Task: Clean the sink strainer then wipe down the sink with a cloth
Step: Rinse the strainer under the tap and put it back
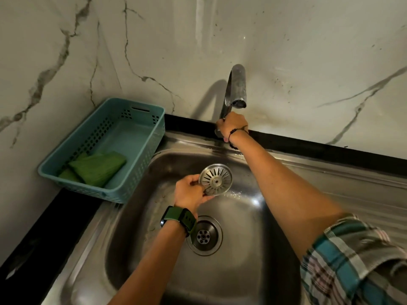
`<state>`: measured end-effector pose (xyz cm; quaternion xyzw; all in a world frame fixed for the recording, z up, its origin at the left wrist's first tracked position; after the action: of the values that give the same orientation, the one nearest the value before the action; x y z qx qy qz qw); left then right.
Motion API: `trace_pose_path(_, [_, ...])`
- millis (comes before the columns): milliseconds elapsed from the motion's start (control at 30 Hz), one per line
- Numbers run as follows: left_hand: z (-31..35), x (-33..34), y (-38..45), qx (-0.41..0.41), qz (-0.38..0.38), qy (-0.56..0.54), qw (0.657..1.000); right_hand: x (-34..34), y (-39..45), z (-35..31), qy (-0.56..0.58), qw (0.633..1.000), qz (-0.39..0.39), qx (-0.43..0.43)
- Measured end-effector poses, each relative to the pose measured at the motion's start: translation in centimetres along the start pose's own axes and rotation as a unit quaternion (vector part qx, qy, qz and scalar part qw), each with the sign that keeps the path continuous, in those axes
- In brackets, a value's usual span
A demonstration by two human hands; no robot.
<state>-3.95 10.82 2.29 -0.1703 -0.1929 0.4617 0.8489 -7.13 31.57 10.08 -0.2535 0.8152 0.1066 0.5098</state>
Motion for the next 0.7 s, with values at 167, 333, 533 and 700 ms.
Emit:
trace_pose_path(167, [-0.5, 0.6, 0.4, 0.012, -0.007, 0.024, 1.0, -0.2, -0.9, -1.9, -0.062, 0.994, -0.001, -0.093])
trace_pose_path(333, [-0.8, 0.8, 0.6, 0.012, -0.011, 0.03, 0.999, -0.4, -1.6, -2.0, -0.058, 0.994, -0.051, -0.077])
trace_pose_path(533, [-1.2, 1.1, 0.8, 0.001, -0.003, 0.036, 0.999, -1.6, -2.8, -2.7, -0.117, 0.982, -0.109, -0.104])
trace_pose_path(700, [-1.0, 1.7, 2.0, 0.002, 0.001, 0.038, 0.999, -1.8, -6.8, 0.9, 0.055, 0.995, -0.047, -0.065])
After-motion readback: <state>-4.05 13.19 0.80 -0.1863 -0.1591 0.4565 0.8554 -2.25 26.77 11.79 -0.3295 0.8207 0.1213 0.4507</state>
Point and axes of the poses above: each hand's wrist, its own y-axis towards the middle knuckle, its own x-axis out of the palm, z = x × y, the point moved 7 cm from there along y, towards the middle knuckle, and after that the axes turned 4 degrees about x, right-handed, at the moved point
